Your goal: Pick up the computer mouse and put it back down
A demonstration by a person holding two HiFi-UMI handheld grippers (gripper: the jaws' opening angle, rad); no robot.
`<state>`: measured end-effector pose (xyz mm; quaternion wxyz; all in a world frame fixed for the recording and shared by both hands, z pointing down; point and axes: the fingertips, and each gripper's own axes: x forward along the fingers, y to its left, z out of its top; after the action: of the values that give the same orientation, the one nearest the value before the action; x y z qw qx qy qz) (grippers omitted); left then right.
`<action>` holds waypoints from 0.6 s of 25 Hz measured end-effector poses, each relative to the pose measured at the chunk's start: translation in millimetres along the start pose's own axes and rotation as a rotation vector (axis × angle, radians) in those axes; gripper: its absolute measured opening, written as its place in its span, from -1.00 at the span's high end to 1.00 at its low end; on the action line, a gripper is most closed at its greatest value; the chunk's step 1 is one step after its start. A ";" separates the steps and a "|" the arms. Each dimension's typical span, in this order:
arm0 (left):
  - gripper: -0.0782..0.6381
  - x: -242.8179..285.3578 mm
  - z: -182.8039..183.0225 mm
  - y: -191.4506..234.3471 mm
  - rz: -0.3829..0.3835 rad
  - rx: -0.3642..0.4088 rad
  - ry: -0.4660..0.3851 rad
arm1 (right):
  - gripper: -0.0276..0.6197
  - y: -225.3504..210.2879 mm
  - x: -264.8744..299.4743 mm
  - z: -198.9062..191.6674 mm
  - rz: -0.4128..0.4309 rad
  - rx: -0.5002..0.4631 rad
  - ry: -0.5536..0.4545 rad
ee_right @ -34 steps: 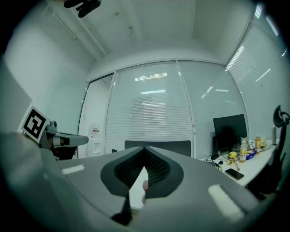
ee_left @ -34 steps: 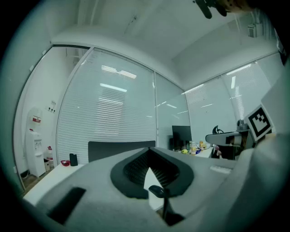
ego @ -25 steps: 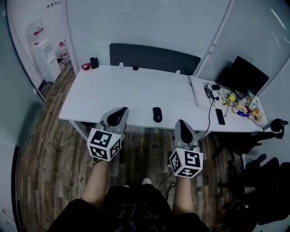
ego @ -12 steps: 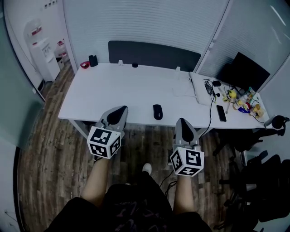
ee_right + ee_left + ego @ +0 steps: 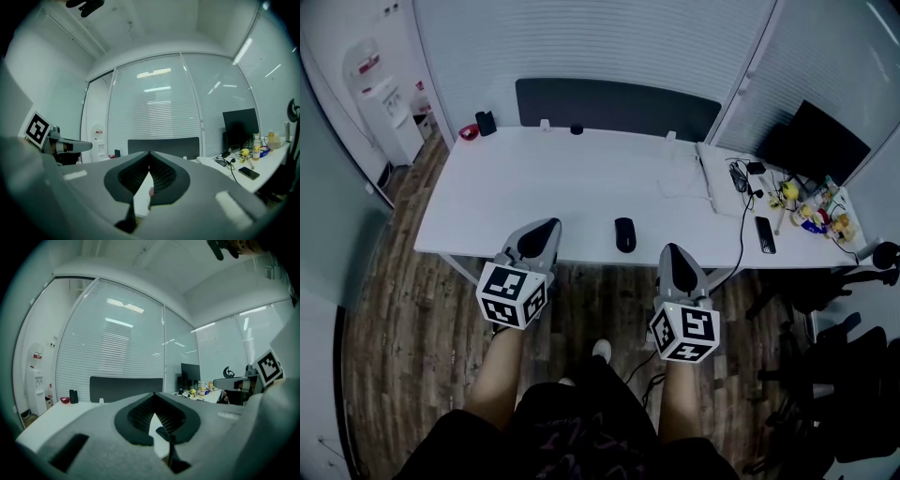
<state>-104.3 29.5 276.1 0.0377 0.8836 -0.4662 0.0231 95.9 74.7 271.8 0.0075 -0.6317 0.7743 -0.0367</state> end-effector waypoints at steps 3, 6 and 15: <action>0.78 21.9 -13.5 7.1 0.009 -0.011 0.033 | 0.88 -12.8 21.7 -14.0 0.007 0.019 0.030; 0.78 49.2 -22.6 15.4 0.022 -0.017 0.059 | 0.86 -28.3 48.3 -26.2 0.017 0.035 0.057; 0.78 127.7 -41.7 32.3 0.067 -0.021 0.128 | 0.66 -60.2 127.1 -56.1 0.101 0.078 0.132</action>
<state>-59.2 -89.9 328.8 0.0758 0.8638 -0.4923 0.0759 125.8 -59.1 336.1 -0.0171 -0.5873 0.8019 -0.1083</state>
